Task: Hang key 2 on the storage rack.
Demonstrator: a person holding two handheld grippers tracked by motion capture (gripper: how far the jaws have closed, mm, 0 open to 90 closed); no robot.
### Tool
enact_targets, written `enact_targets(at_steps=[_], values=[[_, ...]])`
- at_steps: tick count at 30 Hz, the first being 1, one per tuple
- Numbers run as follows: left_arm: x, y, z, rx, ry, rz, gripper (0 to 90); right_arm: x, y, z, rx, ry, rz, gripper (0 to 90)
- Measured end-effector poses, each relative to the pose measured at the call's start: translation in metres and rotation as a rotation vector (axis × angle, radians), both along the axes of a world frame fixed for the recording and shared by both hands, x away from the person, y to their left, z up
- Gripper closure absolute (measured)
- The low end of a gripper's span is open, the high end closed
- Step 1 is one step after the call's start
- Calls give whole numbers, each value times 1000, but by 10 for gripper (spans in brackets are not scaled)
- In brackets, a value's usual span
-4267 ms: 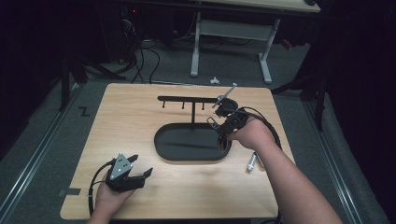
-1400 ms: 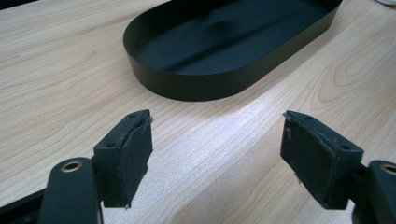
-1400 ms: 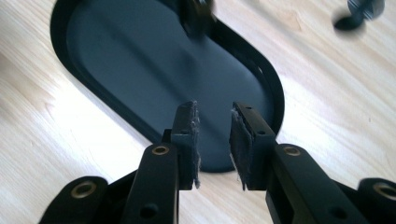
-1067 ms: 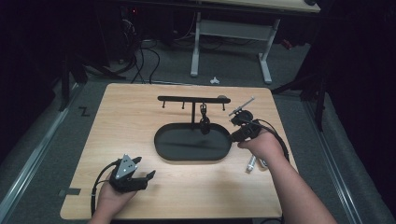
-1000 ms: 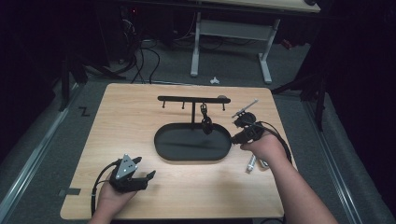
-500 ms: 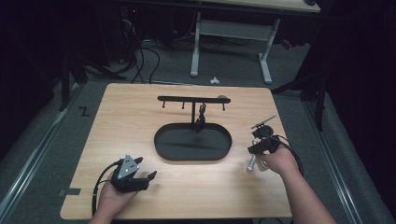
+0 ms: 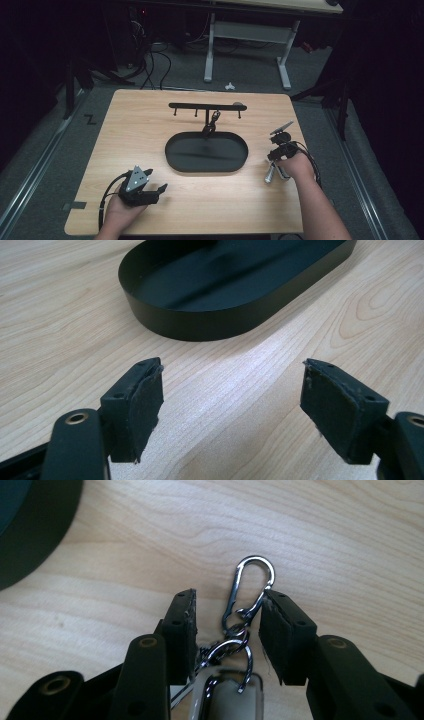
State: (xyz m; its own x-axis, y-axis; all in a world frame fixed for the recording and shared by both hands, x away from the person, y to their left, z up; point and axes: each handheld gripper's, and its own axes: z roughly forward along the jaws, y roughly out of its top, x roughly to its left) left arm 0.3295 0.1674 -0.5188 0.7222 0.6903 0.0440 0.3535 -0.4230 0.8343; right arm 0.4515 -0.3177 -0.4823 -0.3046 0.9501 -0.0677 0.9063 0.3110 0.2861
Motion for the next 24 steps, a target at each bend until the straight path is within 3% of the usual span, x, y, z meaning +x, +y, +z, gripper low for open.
enact_targets(at_steps=[8, 12, 15, 21, 24], values=[[0, 0, -1, 3, 2, -4, 258, 5, -3, -4, 7, 34, -25, 658], [0, -1, -1, 6, 6, -12, 259, 3, 0, -7, -2, 42, 1, 702], [0, -2, -1, 1, 8, -19, 260, 3, -1, -8, 26, 44, 1, 738], [0, -1, 0, -7, 10, -21, 262, 1, 2, -8, 7, 37, 3, 742], [-1, -1, 0, -9, 7, -22, 262, -2, 10, -8, -59, 7, 50, 742]])
